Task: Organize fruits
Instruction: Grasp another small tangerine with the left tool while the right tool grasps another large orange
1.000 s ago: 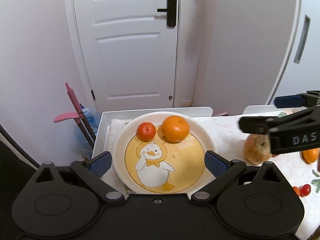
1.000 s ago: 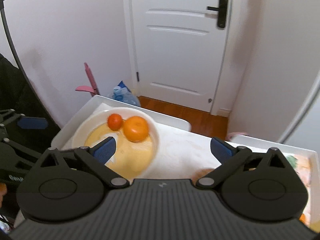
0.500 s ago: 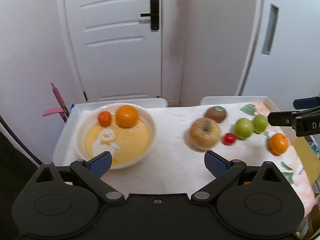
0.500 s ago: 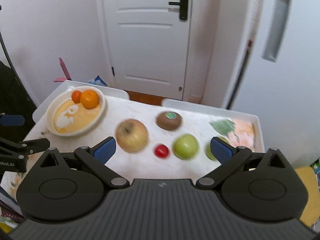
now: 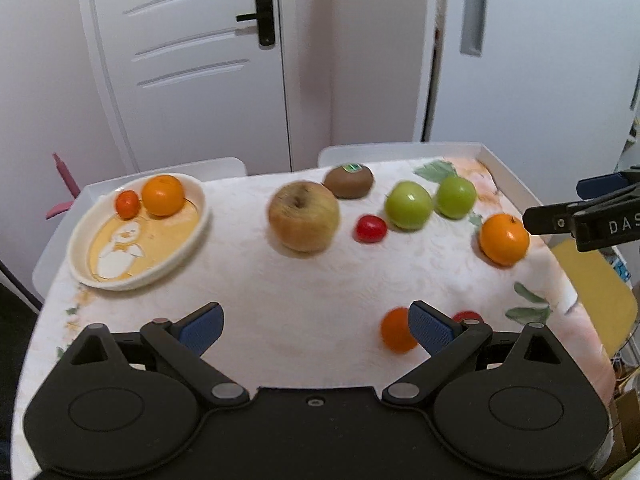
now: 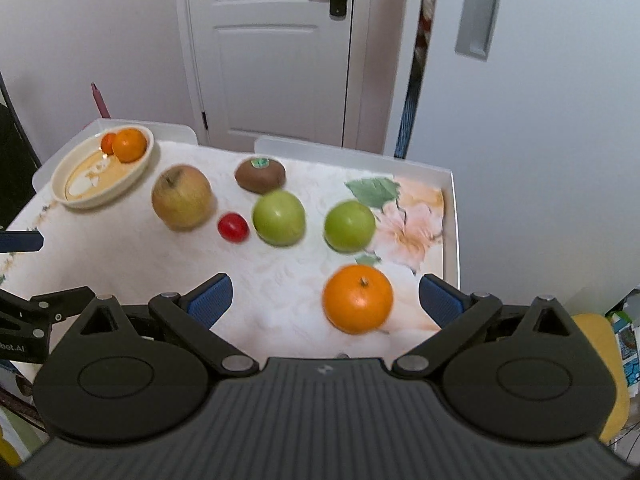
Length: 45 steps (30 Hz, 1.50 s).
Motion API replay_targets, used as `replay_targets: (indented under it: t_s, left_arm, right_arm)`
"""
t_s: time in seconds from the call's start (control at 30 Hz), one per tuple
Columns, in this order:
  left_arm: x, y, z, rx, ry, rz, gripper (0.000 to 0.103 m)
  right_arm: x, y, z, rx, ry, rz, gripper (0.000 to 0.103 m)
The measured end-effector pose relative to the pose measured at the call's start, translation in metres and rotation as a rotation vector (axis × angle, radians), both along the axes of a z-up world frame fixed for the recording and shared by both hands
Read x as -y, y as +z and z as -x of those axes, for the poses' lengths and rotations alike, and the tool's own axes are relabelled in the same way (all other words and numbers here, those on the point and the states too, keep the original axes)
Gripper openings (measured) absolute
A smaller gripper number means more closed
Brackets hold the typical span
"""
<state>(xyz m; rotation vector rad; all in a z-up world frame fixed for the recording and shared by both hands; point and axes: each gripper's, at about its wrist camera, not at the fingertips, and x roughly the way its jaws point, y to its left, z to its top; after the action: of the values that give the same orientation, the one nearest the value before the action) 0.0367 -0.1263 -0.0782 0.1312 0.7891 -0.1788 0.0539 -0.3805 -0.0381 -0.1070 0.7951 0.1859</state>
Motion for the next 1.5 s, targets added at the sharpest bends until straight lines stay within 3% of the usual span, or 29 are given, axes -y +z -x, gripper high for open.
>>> replay_targets:
  t_s: [0.4,0.7,0.87,1.2,1.5]
  left_arm:
    - [0.041,-0.052,-0.007,-0.051,-0.054,-0.053,0.09]
    - [0.065,-0.067,-0.015,-0.045,-0.117,-0.108,0.063]
    - [0.071,-0.071,-0.018,-0.058,-0.141,-0.125,0.041]
    - [0.072,-0.072,-0.017,-0.052,-0.156,-0.132,0.039]
    - [0.063,-0.071,-0.013,-0.056,-0.136,-0.12,0.039]
  right_arm:
    - [0.034,-0.051,-0.01,-0.038,-0.044,-0.047,0.103]
    - [0.033,-0.067,-0.025,-0.056,-0.04,-0.052,0.103]
    - [0.033,-0.072,-0.033,-0.061,-0.036,-0.057,0.103]
    - [0.031,-0.08,-0.045,-0.067,-0.03,-0.064,0.094]
    - [0.028,-0.084,-0.053,-0.075,-0.024,-0.077,0.078]
